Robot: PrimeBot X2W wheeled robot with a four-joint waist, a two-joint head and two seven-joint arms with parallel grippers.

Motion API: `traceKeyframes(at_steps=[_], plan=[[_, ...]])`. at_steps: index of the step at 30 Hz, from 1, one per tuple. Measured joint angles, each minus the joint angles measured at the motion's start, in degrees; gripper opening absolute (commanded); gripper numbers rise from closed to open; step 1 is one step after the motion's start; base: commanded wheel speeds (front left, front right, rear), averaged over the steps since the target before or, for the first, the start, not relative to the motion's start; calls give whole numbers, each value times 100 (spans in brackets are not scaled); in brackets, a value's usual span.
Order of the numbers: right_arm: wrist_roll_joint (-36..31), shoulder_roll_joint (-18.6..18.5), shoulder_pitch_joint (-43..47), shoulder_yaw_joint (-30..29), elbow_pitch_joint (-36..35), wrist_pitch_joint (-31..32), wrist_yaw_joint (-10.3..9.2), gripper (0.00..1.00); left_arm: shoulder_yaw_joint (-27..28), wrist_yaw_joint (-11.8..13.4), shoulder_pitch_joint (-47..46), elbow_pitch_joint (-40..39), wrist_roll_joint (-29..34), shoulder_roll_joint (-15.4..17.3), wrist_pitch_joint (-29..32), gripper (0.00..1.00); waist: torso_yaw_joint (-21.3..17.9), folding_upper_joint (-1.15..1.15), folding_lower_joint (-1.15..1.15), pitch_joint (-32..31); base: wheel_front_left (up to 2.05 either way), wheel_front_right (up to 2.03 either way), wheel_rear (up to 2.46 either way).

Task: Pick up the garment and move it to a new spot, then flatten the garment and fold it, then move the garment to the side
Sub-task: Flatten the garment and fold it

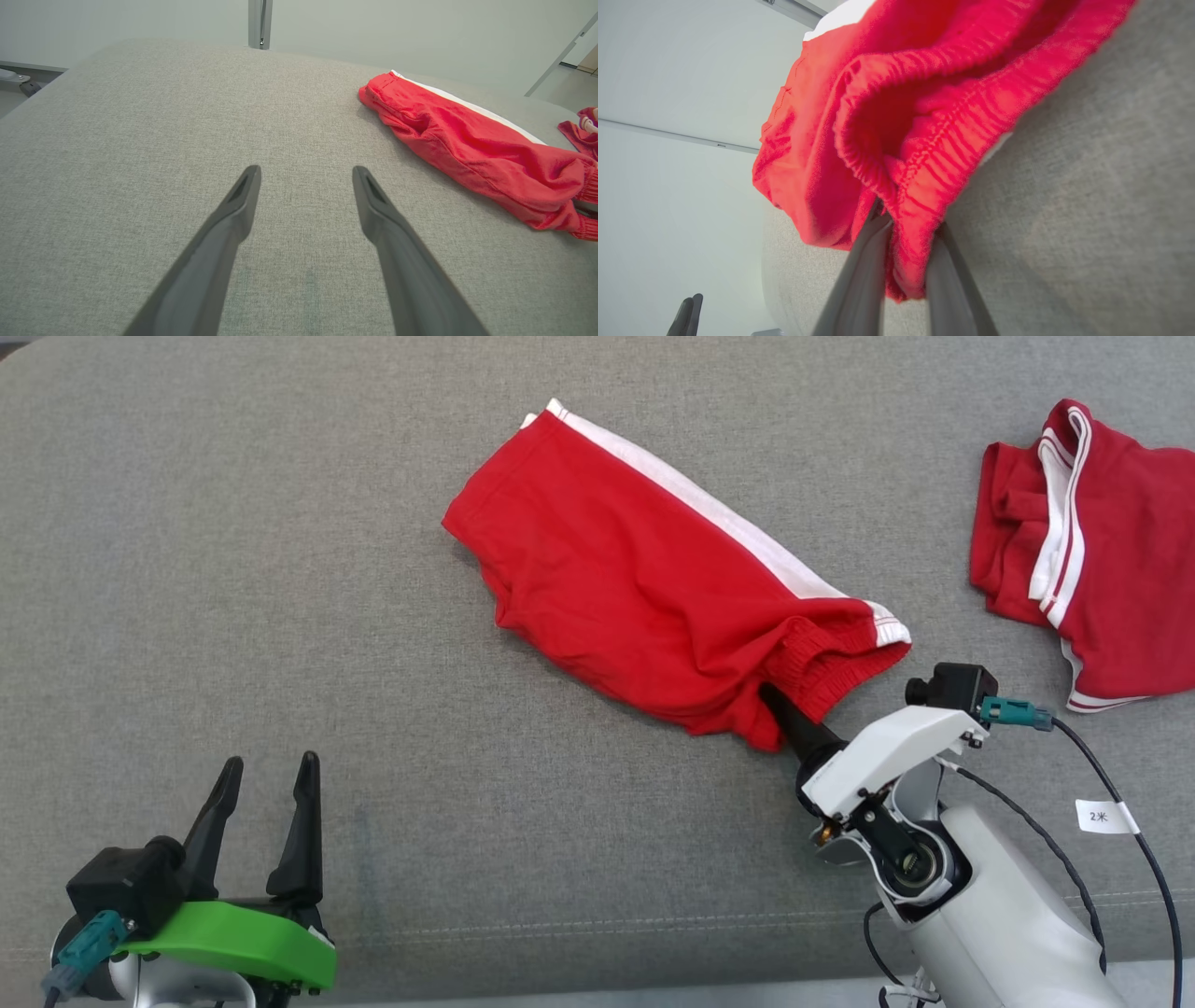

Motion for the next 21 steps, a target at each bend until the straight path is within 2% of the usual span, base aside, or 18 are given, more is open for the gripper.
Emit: traceKeyframes(at_steps=[7, 13, 21], plan=[[15, -71, 1, -15, 40, 119, 155, 0, 60, 0, 4, 75, -2, -21, -10, 100, -109, 0, 0, -146, 0, 0, 0], [69, -522, 99, -226, 40, 170, 201, 0, 98, 0, 24, 86, -2, -21, -15, 100, -305, 0, 0, -278, 0, 0, 0], [309, -1063, 801, -242, -49, 632, 309, 0, 154, 0, 58, -15, -2, 4, -10, 100, -618, 0, 0, -368, 0, 0, 0]])
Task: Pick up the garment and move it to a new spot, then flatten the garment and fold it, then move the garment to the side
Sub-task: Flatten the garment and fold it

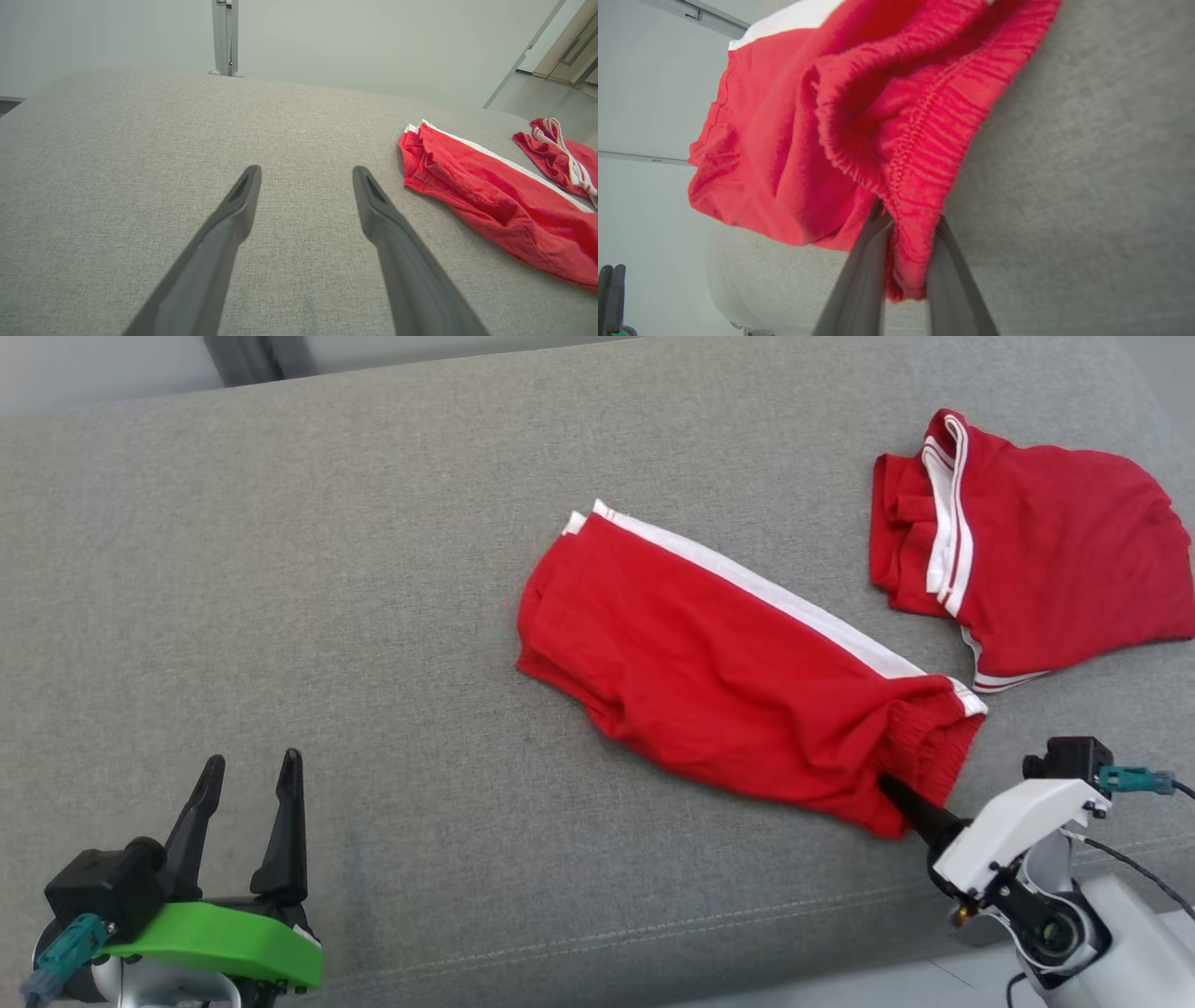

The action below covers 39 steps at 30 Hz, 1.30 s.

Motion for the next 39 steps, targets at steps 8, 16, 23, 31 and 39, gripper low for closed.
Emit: traceKeyframes(at_steps=[8, 16, 23, 31, 39], plan=[[91, -788, 524, -300, -323, 268, 20, 0, 47, 0, 6, -141, 0, 27, 4, 100, -248, 0, 0, 88, 0, 0, 0], [286, -1028, 563, -458, -1191, 450, 96, 0, -46, 0, -15, -146, 0, 20, 63, 100, -309, 0, 0, 117, 0, 0, 0], [313, -1299, 559, -93, -2199, 1049, 101, 0, -142, -8, -159, -208, 2, 21, 157, 100, -159, 0, 0, 144, 0, 0, 0], [243, -1589, 242, -140, -3011, 1507, -233, 0, -234, -121, -446, -265, -7, -115, 156, 100, 94, 0, 0, 257, 0, 0, 0], [102, -1536, -225, 36, -3432, 2002, -854, 0, -537, -297, -823, -209, -41, -409, 156, 100, 514, 0, 0, 470, 0, 0, 0]])
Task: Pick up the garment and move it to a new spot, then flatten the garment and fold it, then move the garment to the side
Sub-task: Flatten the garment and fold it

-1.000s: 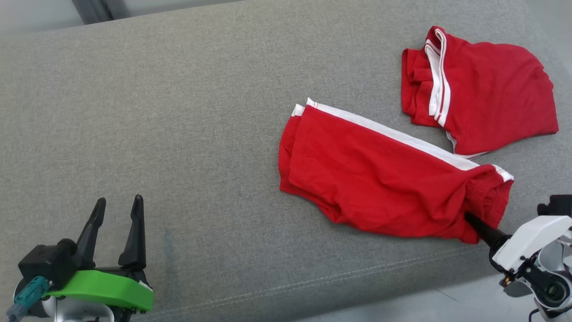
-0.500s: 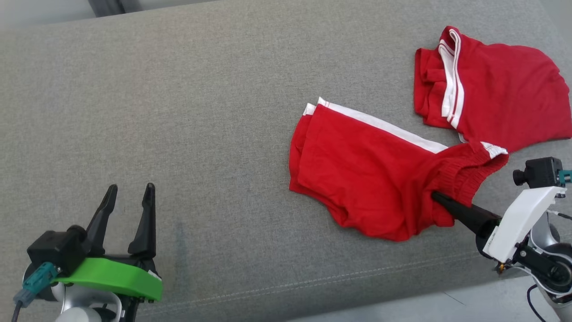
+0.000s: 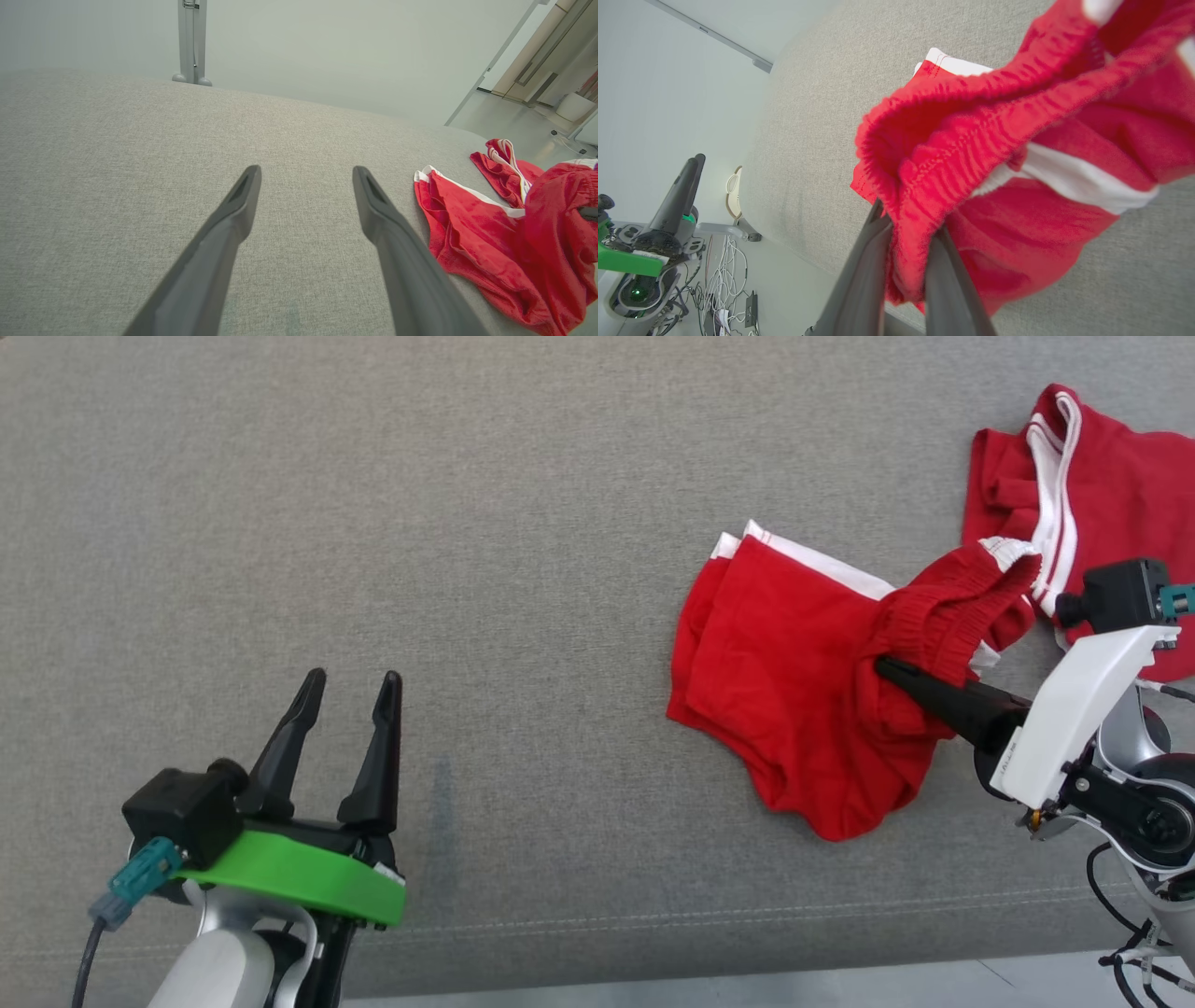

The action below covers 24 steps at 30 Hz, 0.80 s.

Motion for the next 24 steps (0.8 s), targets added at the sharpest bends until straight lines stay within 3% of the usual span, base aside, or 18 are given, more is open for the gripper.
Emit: traceKeyframes(at_steps=[3, 13, 16, 17, 19, 20, 24], plan=[[-97, -4, -110, 7, -16, 94, -172, 0, -59, -40, -189, 10, -1, -104, -1, 100, 174, 0, 0, 91, 0, 0, 0], [-309, -10, -333, 163, -58, 441, -269, 0, -65, -140, -503, 250, -16, -270, -120, 100, 723, 0, 0, 442, 0, 0, 0], [-423, 22, -449, 171, -18, 465, -310, 42, -35, -141, -521, 344, -18, -305, -174, 100, 831, 0, 0, 534, 0, 0, 0], [-428, 29, -473, 189, -9, 493, -310, 46, -27, -147, -523, 382, -18, -312, -180, 100, 859, 0, 0, 556, 0, 0, 0], [-430, 41, -490, 209, 0, 517, -311, 89, -24, -159, -526, 421, -18, -316, -181, 100, 883, 0, 0, 573, 0, 0, 0], [-446, 47, -502, 241, 2, 557, -311, 100, -22, -160, -532, 456, -18, -326, -191, 100, 902, 0, 0, 587, 0, 0, 0], [-524, 142, -525, 311, 32, 592, -311, 100, -13, -186, -590, 559, -18, -361, -240, 100, 919, 0, 0, 592, 0, 0, 0]])
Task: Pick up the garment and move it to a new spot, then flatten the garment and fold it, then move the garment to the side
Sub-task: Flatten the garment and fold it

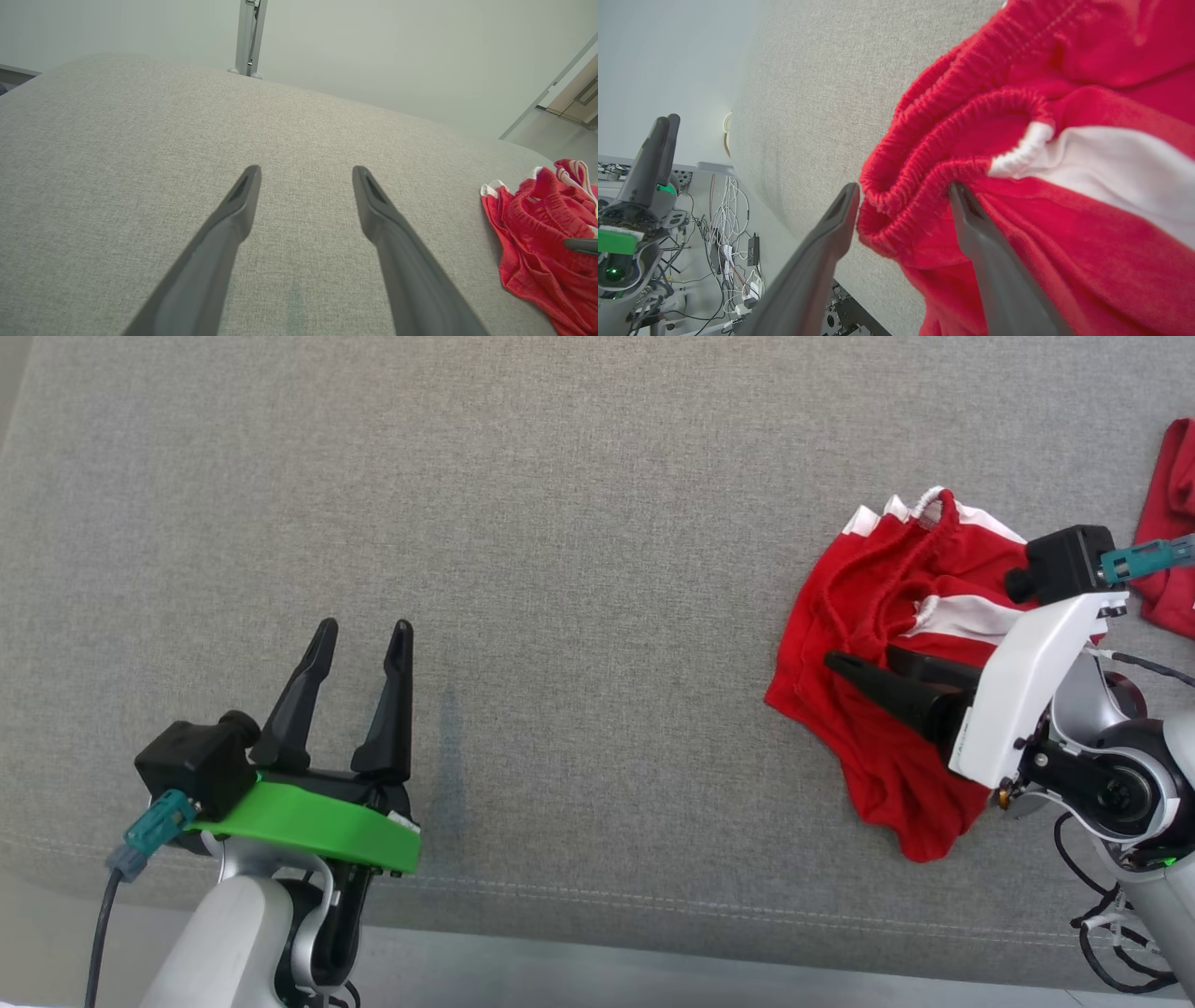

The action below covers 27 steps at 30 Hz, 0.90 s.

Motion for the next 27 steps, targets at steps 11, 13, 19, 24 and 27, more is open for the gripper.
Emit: traceKeyframes(at_steps=[11, 13, 19, 24, 27], plan=[[1, 153, -17, 449, 101, 268, -4, 100, 18, -74, -53, 309, 0, -42, -67, 100, -48, 0, 0, -234, 0, 0, 0], [1, 200, -16, 579, 125, 303, 9, 100, 33, -74, -53, 361, 0, -48, -75, 100, -51, 0, 0, -297, 0, 0, 0], [-37, 470, -35, 606, 137, 160, 121, 100, 89, -73, -44, 480, 0, -43, -118, 100, -101, 0, 0, -509, 0, 0, 0], [-201, 489, -211, 488, 243, -12, 121, 100, 107, -71, -16, 503, 0, -21, -122, 100, -221, 0, 0, -646, 0, 0, 0], [-229, 509, -216, 481, 305, -112, 127, 100, 108, -71, -5, 503, 0, -18, -122, 100, -308, 0, 0, -707, 0, 0, 0]])
